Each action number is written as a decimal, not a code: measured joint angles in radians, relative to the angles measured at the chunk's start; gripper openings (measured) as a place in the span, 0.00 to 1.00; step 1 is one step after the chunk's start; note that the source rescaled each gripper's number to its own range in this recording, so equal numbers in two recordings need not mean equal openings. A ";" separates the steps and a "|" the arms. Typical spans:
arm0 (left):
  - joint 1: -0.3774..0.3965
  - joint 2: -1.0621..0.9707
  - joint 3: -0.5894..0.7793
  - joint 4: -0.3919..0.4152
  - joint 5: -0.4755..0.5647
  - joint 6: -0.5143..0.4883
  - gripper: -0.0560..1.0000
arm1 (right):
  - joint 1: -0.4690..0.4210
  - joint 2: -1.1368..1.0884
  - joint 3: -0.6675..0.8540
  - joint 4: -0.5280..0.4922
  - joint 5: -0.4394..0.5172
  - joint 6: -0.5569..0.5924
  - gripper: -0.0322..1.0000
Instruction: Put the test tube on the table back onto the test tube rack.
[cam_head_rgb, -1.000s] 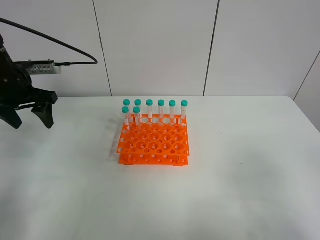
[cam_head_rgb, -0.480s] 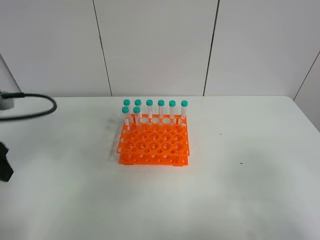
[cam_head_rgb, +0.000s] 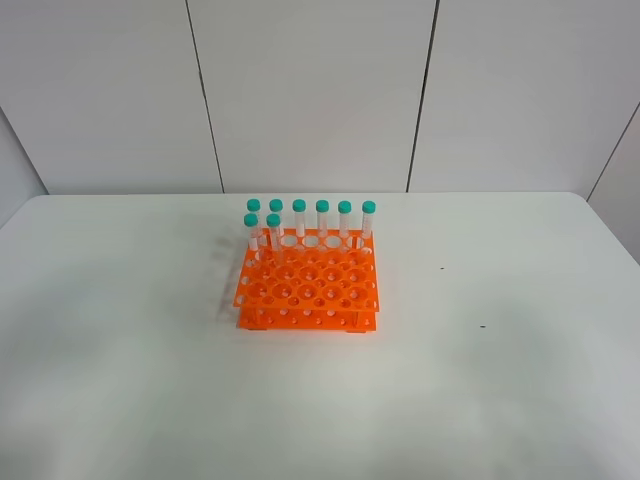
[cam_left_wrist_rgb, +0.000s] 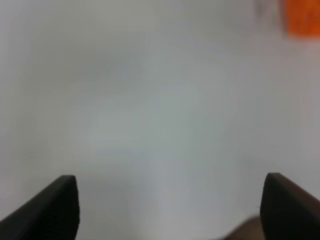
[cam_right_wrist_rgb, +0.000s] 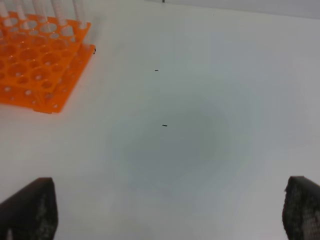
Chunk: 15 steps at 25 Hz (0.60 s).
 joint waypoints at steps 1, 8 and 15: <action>0.000 -0.048 0.000 0.000 0.000 0.000 1.00 | 0.000 0.000 0.000 0.000 0.000 0.000 1.00; 0.000 -0.180 0.001 0.000 0.001 0.000 1.00 | 0.000 0.000 0.000 0.000 0.000 0.000 1.00; -0.013 -0.181 0.004 0.000 0.000 0.000 1.00 | 0.000 0.000 0.000 0.000 0.000 0.000 1.00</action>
